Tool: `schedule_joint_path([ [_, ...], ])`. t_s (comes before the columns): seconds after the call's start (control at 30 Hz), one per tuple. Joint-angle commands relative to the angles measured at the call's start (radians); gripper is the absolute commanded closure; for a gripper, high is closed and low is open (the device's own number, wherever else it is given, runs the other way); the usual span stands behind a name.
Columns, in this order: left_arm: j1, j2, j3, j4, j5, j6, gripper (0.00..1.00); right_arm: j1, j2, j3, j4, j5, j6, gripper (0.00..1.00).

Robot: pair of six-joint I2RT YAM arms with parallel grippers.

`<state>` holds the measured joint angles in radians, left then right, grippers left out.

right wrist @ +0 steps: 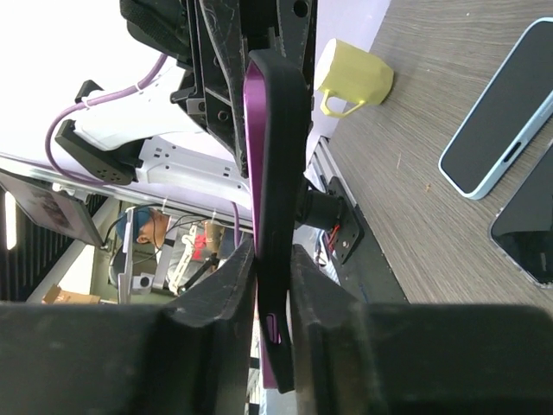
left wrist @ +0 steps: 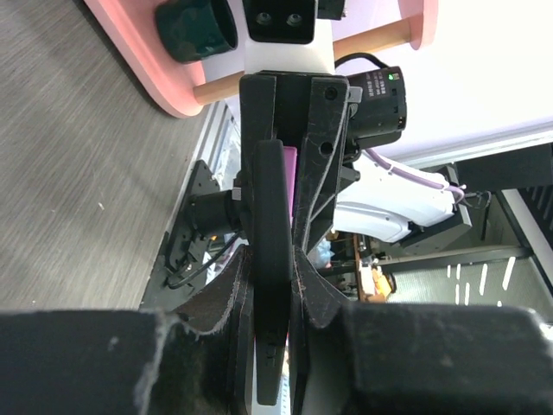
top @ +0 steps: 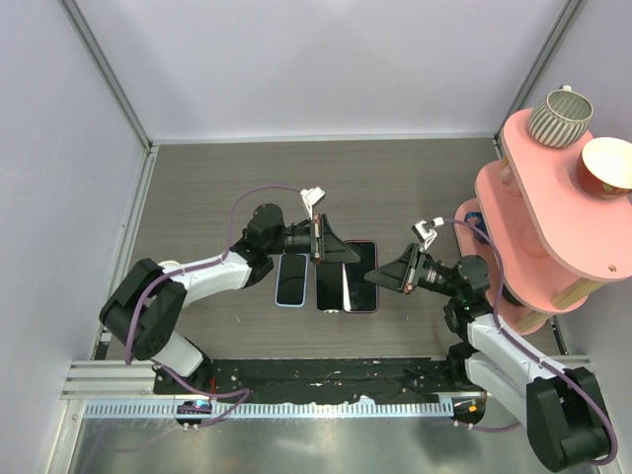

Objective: Put the phone into the phone case

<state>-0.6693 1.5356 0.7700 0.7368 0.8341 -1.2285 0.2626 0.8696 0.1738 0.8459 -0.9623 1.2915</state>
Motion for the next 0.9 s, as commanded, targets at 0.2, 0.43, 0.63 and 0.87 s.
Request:
schedule_joint_path([
  [0.2,0.042,-0.068,0.028,-0.114,-0.118,0.135,1.0,0.01,-0.06,0.044,-0.034,-0.073,-0.035,0.56],
  [0.43,0.048,-0.063,-0.005,0.05,-0.135,0.031,1.0,0.039,-0.046,-0.016,0.087,-0.089,0.026,0.5],
  [0.63,0.05,-0.063,-0.009,0.069,-0.161,0.014,1.0,0.063,-0.047,-0.025,0.056,-0.09,-0.003,0.49],
  [0.87,0.054,-0.091,0.002,-0.033,-0.179,0.083,1.0,0.067,-0.052,-0.014,0.047,-0.096,-0.011,0.97],
])
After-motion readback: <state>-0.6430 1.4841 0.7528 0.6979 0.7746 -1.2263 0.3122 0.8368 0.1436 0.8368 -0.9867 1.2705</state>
